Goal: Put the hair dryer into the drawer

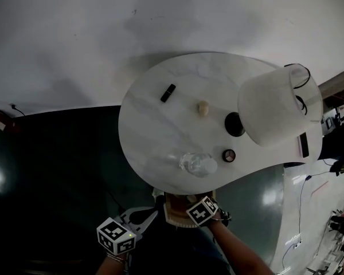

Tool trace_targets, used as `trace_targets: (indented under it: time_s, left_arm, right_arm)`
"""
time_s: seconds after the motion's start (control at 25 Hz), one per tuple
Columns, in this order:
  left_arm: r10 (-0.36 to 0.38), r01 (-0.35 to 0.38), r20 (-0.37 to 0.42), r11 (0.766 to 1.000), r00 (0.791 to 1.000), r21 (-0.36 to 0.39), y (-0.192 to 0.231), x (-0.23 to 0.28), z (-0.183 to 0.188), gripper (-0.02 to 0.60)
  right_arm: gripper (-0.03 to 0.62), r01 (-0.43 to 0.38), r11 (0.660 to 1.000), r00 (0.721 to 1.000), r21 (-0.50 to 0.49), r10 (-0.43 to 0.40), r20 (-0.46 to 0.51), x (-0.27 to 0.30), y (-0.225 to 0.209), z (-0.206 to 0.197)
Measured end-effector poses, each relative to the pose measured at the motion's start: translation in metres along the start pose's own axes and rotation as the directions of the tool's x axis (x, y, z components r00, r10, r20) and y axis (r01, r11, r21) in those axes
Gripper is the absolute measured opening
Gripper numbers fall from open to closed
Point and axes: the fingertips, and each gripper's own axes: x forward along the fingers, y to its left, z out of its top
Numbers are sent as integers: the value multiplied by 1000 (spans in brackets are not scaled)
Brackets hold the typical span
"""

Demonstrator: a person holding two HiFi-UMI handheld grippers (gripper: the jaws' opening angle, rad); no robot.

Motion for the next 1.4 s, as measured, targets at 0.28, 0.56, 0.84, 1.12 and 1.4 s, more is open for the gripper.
trace_targets:
  time_s: [0.28, 0.56, 0.84, 1.12, 1.4]
  left_arm:
    - [7, -7, -6, 1000, 1000, -25, 12, -5, -6, 8]
    - [-7, 6, -13, 999, 1000, -50, 12, -3, -11, 8]
    - [-12, 10, -22, 997, 1000, -83, 7, -3, -19, 8]
    - [-3, 0, -32, 996, 999, -92, 10, 1, -24, 8]
    - [1, -5, -35, 994, 999, -113, 10, 6, -33, 8]
  right_arm:
    - [222, 96, 994, 994, 48, -98, 49, 22, -13, 17]
    - [222, 176, 978, 974, 116, -190, 124, 38, -28, 29]
    - [222, 271, 955, 929, 121, -292, 228, 41, -41, 44]
    - [221, 271, 954, 930, 131, -294, 221, 65, -46, 43]
    - [221, 242, 964, 939, 113, -262, 222, 75, -43, 45]
